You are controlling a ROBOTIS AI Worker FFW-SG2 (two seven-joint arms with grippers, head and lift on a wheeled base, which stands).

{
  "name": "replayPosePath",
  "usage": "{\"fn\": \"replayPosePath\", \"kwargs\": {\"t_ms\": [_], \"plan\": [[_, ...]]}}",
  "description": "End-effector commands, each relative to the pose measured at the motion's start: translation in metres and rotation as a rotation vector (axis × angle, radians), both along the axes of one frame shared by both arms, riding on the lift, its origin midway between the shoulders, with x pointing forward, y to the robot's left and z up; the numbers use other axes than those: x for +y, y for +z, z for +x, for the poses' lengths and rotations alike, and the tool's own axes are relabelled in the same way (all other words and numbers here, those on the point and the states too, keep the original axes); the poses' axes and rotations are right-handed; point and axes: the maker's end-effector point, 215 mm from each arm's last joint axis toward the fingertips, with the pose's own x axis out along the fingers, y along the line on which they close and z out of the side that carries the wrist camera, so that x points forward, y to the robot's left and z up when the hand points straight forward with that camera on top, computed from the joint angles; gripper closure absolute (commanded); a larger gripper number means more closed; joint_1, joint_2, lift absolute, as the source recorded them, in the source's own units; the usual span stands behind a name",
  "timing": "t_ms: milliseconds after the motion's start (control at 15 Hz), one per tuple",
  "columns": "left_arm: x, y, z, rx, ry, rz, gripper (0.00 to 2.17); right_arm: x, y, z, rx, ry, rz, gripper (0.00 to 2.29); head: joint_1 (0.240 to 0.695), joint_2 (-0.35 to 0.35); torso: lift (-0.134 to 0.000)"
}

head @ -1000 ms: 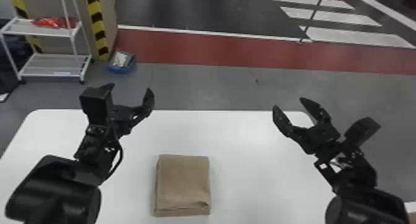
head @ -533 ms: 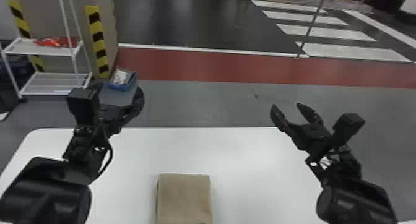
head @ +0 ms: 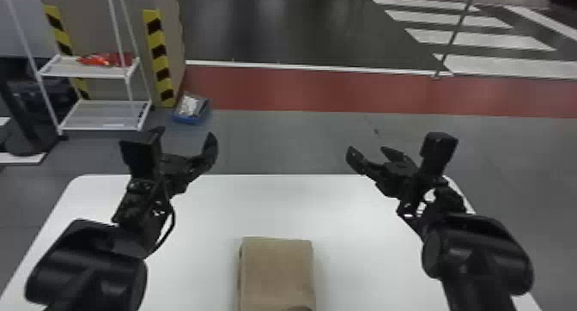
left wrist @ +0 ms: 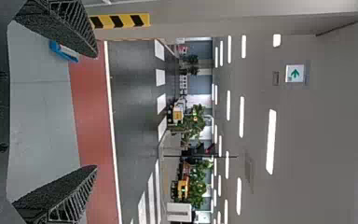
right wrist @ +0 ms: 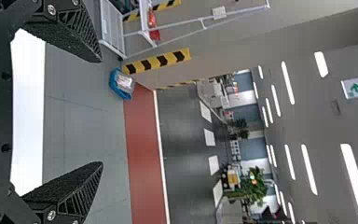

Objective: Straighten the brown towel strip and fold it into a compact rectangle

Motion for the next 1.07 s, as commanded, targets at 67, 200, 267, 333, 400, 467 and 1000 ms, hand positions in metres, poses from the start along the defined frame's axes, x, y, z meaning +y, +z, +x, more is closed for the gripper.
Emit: {"fn": "replayPosePath", "kwargs": {"t_ms": [67, 200, 267, 333, 400, 467, 1000], "plan": [[0.02, 0.0, 0.004, -0.004, 0.032, 0.012, 0.04, 0.05, -0.007, -0.001, 0.015, 0.077, -0.025, 0.11, 0.641, -0.068, 0.0], [0.035, 0.002, 0.006, -0.01, 0.065, 0.016, 0.05, 0.065, -0.01, -0.003, 0.016, 0.094, -0.046, 0.11, 0.641, -0.04, 0.0], [0.048, 0.002, 0.007, -0.01, 0.1, 0.011, 0.06, 0.071, -0.012, -0.004, 0.019, 0.102, -0.054, 0.11, 0.642, -0.027, 0.0], [0.056, 0.003, 0.01, -0.011, 0.114, 0.007, 0.06, 0.075, -0.013, -0.004, 0.022, 0.11, -0.055, 0.11, 0.642, -0.014, 0.0], [0.061, 0.004, 0.012, -0.014, 0.121, 0.008, 0.06, 0.076, -0.012, -0.004, 0.019, 0.113, -0.057, 0.11, 0.642, -0.001, 0.0], [0.068, 0.005, 0.014, -0.013, 0.128, 0.008, 0.06, 0.077, -0.012, -0.005, 0.017, 0.114, -0.059, 0.11, 0.642, 0.009, 0.0], [0.076, 0.0, 0.015, -0.007, 0.137, 0.018, 0.06, 0.079, -0.011, -0.011, 0.011, 0.119, -0.049, 0.11, 0.643, 0.04, 0.0]]}}
